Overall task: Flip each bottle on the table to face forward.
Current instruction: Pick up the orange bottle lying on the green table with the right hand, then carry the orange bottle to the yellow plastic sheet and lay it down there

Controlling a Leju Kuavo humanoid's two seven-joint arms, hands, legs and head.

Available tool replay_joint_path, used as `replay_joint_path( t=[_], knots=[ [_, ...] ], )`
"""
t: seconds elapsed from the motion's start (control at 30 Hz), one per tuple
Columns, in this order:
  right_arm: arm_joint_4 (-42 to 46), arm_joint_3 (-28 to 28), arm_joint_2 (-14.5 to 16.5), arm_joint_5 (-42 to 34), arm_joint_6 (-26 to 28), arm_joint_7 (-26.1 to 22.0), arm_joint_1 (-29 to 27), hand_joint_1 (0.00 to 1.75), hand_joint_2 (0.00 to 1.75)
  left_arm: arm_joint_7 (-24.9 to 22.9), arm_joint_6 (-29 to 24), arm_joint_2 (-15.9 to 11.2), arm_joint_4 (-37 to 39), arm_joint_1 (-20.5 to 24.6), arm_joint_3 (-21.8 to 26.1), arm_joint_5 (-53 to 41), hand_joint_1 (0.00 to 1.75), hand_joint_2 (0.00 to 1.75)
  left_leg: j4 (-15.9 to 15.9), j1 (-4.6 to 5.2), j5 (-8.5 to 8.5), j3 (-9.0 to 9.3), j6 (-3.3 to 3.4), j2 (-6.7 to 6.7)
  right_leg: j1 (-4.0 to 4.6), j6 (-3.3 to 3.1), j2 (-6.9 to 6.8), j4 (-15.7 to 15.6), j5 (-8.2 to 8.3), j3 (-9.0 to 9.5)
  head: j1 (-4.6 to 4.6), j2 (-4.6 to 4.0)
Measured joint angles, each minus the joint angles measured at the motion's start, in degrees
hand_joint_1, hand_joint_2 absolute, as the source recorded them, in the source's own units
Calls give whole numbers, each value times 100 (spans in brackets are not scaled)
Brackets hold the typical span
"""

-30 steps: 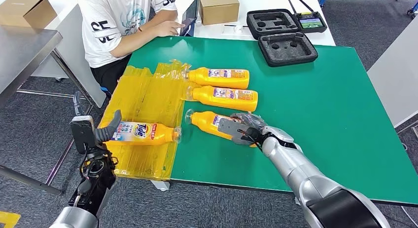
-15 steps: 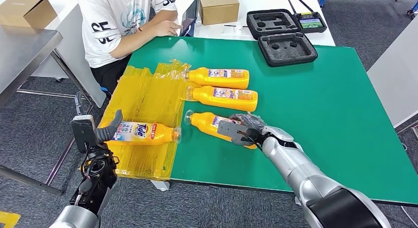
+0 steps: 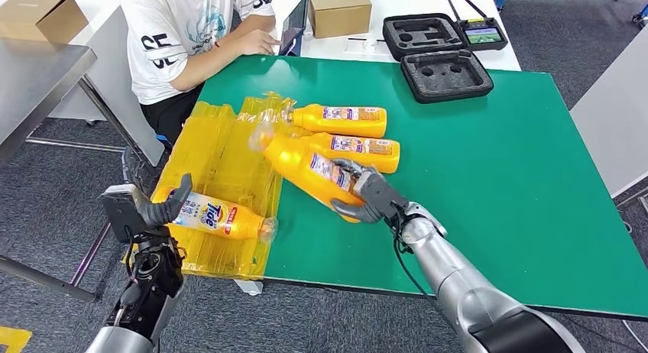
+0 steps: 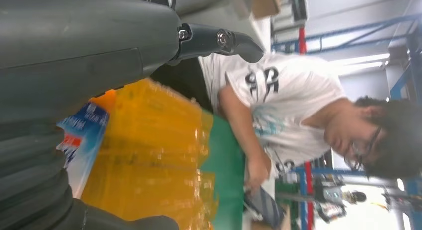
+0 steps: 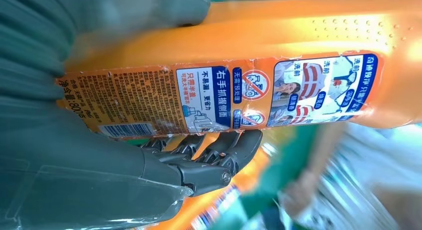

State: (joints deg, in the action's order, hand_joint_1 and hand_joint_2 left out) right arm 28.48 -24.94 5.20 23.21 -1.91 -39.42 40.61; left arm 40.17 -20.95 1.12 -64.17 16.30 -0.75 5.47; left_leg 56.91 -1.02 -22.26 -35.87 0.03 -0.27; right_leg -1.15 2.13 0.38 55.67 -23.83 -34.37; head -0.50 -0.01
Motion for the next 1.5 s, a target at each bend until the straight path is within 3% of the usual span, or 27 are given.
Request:
replay_joint_path(
  t=[0.3, 0.5, 0.63, 0.87, 1.13, 1.5],
  knots=[
    [1165, 207, 99, -366, 444, -41, -661, 175, 175, 8, 487, 46, -439, -243, -16, 482, 0, 175, 0, 1, -1, -3, 0, 0, -1, 0, -1, -1, 1, -2, 1, 1],
    [1491, 206, 98, -390, 539, 42, -795, 175, 175, 24, 597, 47, -573, -280, -61, 530, 0, 175, 0, 0, 0, -3, 0, 0, 0, 0, 0, 0, 1, -3, -1, 1],
    [1535, 193, 100, -414, 527, 90, -876, 175, 175, -86, 997, 46, -586, -289, -203, 785, 0, 175, 0, 0, 0, -4, 0, -1, -1, 0, -1, 0, 0, -3, 0, 0],
    [1485, 14, 169, -477, 320, -12, -1042, 175, 175, -1000, 2592, 23, -802, -501, -835, 1670, 0, 175, 0, 1, -1, -11, 1, -1, -2, 0, -2, -1, 0, -10, -1, 1],
    [1527, -224, 267, -649, 258, -42, -1331, 175, 175, -1641, 3893, -47, -832, -602, -1600, 2325, 0, 175, 0, 0, -1, -15, 1, -1, 0, 0, -2, -1, 0, -15, -1, 1],
    [1619, -304, 343, -540, 218, -54, -1562, 175, 175, -1697, 4286, -113, -698, -269, -2366, 2583, 0, 175, 0, 1, -1, -15, 1, -1, -1, 0, -1, -1, 1, -17, 0, 1]
  ],
)
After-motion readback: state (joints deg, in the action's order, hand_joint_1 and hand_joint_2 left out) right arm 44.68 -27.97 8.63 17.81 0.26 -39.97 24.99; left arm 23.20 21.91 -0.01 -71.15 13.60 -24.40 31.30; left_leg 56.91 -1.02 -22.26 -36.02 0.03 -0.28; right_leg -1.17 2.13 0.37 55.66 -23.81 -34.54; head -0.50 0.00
